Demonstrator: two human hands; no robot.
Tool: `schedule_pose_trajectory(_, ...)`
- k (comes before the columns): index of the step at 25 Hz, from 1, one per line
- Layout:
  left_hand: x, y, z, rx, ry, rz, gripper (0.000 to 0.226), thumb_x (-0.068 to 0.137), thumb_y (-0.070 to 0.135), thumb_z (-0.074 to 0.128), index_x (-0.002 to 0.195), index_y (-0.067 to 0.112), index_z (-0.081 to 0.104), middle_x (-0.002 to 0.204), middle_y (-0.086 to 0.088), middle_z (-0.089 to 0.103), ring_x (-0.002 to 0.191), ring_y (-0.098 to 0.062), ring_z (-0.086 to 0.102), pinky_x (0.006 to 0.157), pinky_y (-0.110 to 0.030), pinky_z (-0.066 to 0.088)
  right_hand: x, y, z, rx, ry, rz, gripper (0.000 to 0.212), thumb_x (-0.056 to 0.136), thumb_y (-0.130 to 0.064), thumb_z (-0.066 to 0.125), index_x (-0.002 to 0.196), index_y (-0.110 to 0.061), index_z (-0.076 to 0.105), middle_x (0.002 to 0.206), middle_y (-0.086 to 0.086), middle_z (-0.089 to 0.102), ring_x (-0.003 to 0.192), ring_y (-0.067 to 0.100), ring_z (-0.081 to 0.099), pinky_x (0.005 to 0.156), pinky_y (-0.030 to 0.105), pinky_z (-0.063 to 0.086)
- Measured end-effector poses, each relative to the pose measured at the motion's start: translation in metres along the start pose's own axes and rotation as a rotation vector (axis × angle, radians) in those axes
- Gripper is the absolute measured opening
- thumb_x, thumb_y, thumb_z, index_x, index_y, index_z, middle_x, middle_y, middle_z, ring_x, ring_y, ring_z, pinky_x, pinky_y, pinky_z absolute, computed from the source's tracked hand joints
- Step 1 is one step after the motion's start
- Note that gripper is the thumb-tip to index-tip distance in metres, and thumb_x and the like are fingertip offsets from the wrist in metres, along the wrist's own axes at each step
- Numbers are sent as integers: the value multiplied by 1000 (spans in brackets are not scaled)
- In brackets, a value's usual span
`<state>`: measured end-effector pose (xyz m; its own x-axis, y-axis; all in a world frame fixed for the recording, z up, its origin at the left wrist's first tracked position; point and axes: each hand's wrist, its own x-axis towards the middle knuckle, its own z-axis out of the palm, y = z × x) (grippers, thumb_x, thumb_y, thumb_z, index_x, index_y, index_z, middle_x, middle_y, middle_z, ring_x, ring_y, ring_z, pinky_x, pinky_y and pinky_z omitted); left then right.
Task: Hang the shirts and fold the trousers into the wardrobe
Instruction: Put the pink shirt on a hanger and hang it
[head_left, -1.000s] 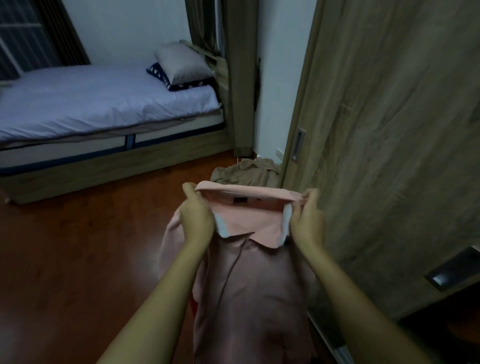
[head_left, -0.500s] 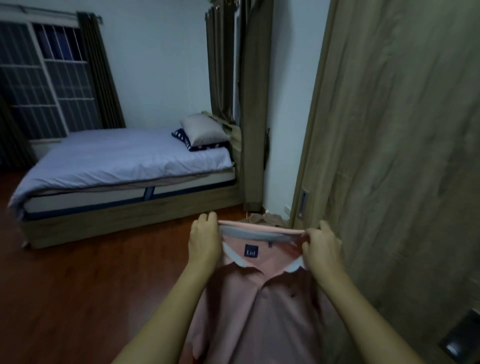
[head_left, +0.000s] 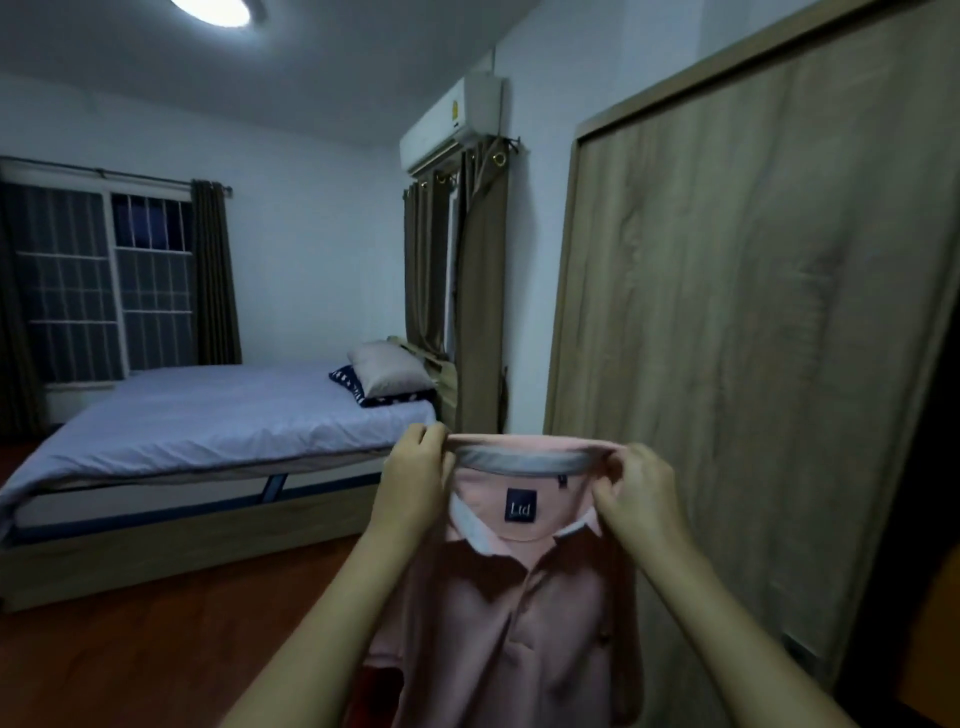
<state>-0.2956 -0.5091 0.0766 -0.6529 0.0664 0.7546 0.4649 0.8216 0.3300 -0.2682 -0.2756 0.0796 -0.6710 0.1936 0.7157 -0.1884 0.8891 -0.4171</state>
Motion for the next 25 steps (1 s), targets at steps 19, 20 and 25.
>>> schedule_pose_trajectory(19,4,131,-82,-392,-83,334,44,86,37,36,100,6,64,91,-11,67,84,-22,61,69,-19,37,-45,-16,-221,85,231,-130,24,82,-36,62,95,-17,54,64,2,57,64,27,57,61,29,40)
schedule_pose_trajectory(20,5,133,-81,-367,-120,367,43,88,44,43,96,8,65,88,-8,68,79,-19,61,64,-17,37,-50,-7,-227,50,158,-188,34,79,-44,64,99,-18,57,62,-8,53,61,20,55,60,26,38)
schedule_pose_trajectory(25,8,167,-80,-428,-210,436,34,79,42,64,68,15,47,61,3,47,61,-12,42,51,-18,29,-64,34,-275,-175,-43,-338,61,75,-70,47,91,-16,69,77,-8,58,74,17,62,64,19,38)
